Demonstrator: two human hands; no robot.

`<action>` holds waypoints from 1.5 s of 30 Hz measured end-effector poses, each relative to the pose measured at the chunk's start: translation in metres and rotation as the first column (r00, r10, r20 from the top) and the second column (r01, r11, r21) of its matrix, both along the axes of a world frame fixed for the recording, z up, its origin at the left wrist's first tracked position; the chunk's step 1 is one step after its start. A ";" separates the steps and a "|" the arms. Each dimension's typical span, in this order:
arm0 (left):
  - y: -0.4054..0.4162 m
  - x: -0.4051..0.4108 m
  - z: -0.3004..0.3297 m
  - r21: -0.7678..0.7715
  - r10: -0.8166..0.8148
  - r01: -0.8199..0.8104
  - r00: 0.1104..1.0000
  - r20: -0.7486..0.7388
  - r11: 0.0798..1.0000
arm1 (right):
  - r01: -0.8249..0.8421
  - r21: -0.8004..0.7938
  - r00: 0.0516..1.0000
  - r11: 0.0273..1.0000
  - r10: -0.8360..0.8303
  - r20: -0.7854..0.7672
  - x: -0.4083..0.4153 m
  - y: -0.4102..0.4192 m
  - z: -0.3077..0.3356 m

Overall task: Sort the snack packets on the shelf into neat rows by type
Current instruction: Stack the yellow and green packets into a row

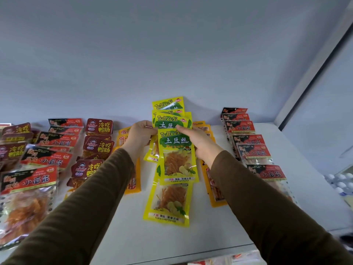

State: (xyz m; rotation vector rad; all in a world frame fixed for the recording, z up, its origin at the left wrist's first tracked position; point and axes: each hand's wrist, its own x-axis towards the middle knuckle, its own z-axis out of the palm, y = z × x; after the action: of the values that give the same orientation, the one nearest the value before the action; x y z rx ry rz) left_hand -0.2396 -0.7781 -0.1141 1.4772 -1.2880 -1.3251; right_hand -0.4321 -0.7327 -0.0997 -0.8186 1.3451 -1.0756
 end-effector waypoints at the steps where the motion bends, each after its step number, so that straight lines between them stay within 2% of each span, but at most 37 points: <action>1: -0.001 -0.001 0.001 0.006 0.003 -0.003 1.000 -0.003 1.000 | -0.010 -0.007 1.000 1.000 0.010 -0.007 0.000 -0.002 -0.001; 4: 0.001 -0.007 0.007 0.018 0.075 -0.074 0.992 -0.097 0.997 | -0.019 -0.022 0.998 1.000 0.018 -0.056 0.002 -0.008 -0.006; 7: 0.002 -0.010 0.010 0.155 0.092 -0.053 0.964 -0.251 0.986 | -0.007 -0.066 0.999 0.998 0.004 -0.041 0.008 -0.013 -0.009; 9: 0.001 -0.011 0.009 0.177 -0.004 0.042 0.977 -0.211 0.983 | -0.006 -0.066 0.999 0.998 0.004 -0.031 0.011 -0.017 -0.013; 11: 0.001 -0.012 0.004 0.111 -0.013 0.031 0.988 -0.155 0.993 | -0.018 -0.065 1.000 0.998 0.017 -0.010 0.013 -0.019 -0.013; 14: 0.005 -0.014 0.000 0.037 -0.011 0.017 0.984 -0.177 0.999 | 0.002 -0.063 1.000 0.998 -0.003 -0.023 0.010 -0.020 -0.006; 17: 0.008 -0.017 -0.003 0.018 -0.024 0.029 0.976 -0.218 0.999 | 0.110 -0.132 0.994 0.985 -0.106 0.039 0.008 -0.027 -0.004; 20: 0.009 -0.016 -0.005 0.002 -0.068 0.070 0.968 -0.240 0.998 | 0.196 -0.076 0.974 0.978 -0.185 0.134 0.009 -0.036 -0.009; 22: 0.010 -0.014 -0.005 -0.011 -0.094 0.094 0.970 -0.224 0.996 | 0.175 -0.020 0.960 0.984 -0.166 0.225 0.006 -0.036 -0.007; 25: 0.011 -0.013 -0.005 0.001 -0.106 0.109 0.970 -0.217 0.994 | 0.154 -0.026 0.939 0.988 -0.138 0.316 0.002 -0.037 -0.002; 28: 0.014 -0.014 -0.002 0.028 -0.118 0.131 0.954 -0.275 0.991 | 0.174 -0.027 0.926 0.984 -0.154 0.345 0.006 -0.036 0.002; 31: 0.013 -0.014 0.004 0.060 -0.116 0.144 0.934 -0.339 0.988 | 0.195 0.008 0.936 0.981 -0.188 0.297 0.013 -0.041 0.005; 33: 0.010 -0.014 0.007 0.063 -0.108 0.130 0.955 -0.275 0.990 | 0.213 0.023 0.942 0.977 -0.212 0.260 0.015 -0.048 0.002; 35: 0.008 -0.017 0.006 0.075 -0.083 0.096 0.983 -0.162 0.993 | 0.164 0.023 0.959 0.986 -0.165 0.232 0.018 -0.047 0.004; 38: 0.010 -0.026 0.002 0.105 -0.001 0.013 0.994 -0.109 0.994 | 0.056 -0.006 0.997 0.998 -0.056 0.061 0.023 -0.038 0.006; 40: 0.009 -0.030 -0.003 0.077 0.060 -0.053 0.993 -0.100 0.996 | 0.051 -0.070 0.993 0.996 -0.057 -0.100 0.022 -0.037 -0.001; 45: 0.012 -0.029 -0.003 0.052 0.058 -0.051 0.990 -0.128 0.997 | 0.053 -0.091 0.976 0.994 -0.071 -0.206 0.021 -0.045 -0.011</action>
State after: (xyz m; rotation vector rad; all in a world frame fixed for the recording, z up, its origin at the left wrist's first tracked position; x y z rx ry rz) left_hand -0.2689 -0.7661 -0.1170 1.4244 -1.1326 -1.4007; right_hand -0.4115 -0.7777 -0.1108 -0.9801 1.5169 -1.1262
